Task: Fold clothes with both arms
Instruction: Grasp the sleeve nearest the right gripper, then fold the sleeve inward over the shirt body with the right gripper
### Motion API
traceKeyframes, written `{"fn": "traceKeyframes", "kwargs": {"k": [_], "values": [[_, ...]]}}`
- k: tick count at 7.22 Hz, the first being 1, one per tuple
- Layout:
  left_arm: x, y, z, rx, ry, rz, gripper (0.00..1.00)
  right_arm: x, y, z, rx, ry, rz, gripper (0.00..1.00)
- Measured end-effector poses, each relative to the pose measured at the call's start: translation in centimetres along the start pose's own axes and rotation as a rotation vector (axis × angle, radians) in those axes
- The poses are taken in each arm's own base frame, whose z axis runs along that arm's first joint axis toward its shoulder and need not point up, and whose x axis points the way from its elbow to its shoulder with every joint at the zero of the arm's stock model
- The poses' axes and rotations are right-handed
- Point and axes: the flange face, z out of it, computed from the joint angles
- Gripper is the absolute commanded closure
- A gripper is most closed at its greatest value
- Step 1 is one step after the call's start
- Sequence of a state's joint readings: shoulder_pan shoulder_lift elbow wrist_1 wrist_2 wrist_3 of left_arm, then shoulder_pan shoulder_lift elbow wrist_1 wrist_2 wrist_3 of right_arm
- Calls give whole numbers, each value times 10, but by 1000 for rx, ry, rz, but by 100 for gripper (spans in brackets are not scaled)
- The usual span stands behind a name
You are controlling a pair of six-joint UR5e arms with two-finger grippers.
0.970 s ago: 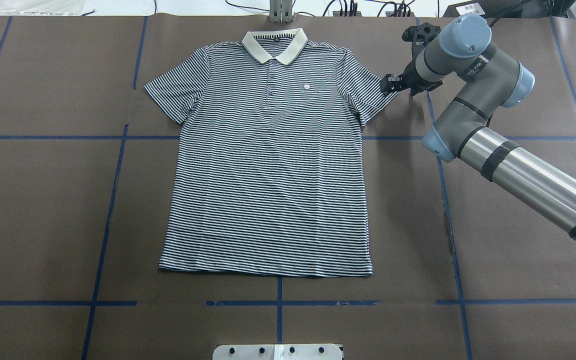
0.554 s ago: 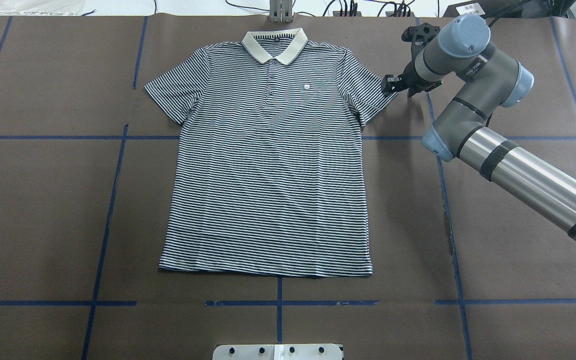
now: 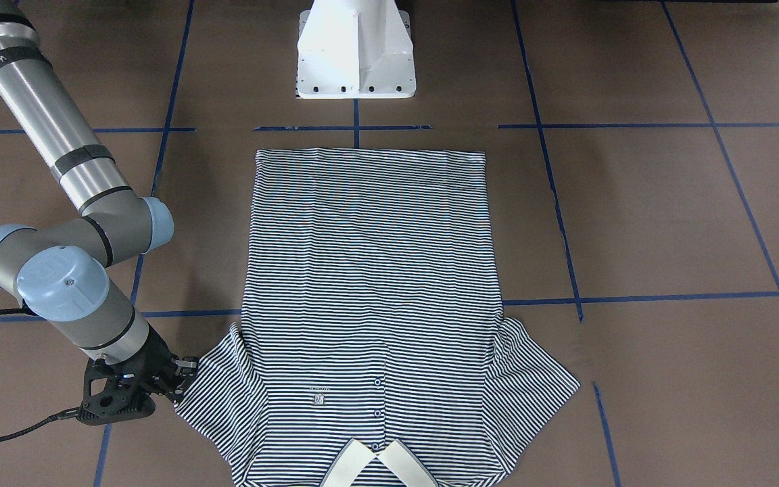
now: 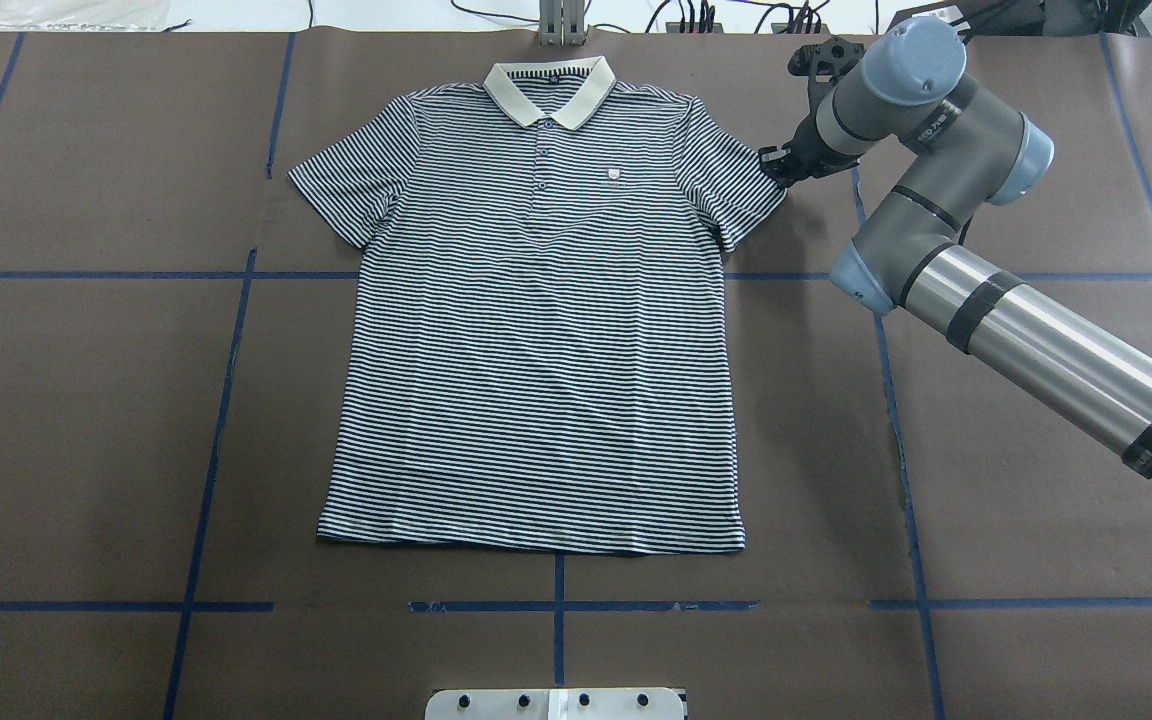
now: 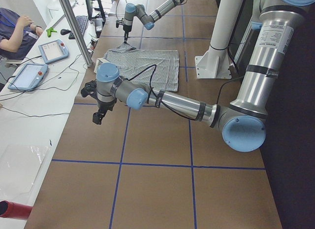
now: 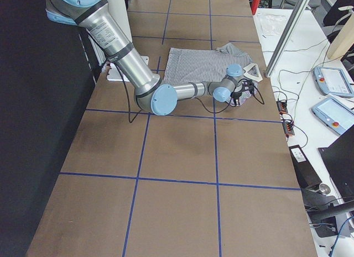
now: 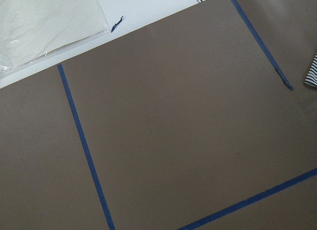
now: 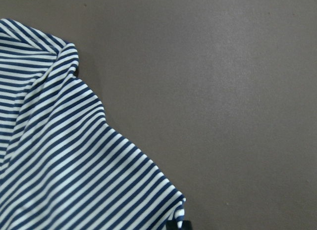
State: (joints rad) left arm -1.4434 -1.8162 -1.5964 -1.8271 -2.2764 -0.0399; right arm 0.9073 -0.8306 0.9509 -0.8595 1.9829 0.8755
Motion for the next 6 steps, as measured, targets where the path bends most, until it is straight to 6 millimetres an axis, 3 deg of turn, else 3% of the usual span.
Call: {"fn": "traceKeyframes", "kwargs": {"k": [1,2,4,6], "values": [[0,0,0,0,0,0,0,-11,-5,-8,13,-15,-11,100],[0,0,0,0,1,1,0,-35,-13,-19,31,-41,-29,100],[0,0,1,0,1,0,0,-97,-16,-33,52,-94,-73,100],[-1,0,1,0,2,0,0,-156,-4,-30,86,-81,-96,100]]}}
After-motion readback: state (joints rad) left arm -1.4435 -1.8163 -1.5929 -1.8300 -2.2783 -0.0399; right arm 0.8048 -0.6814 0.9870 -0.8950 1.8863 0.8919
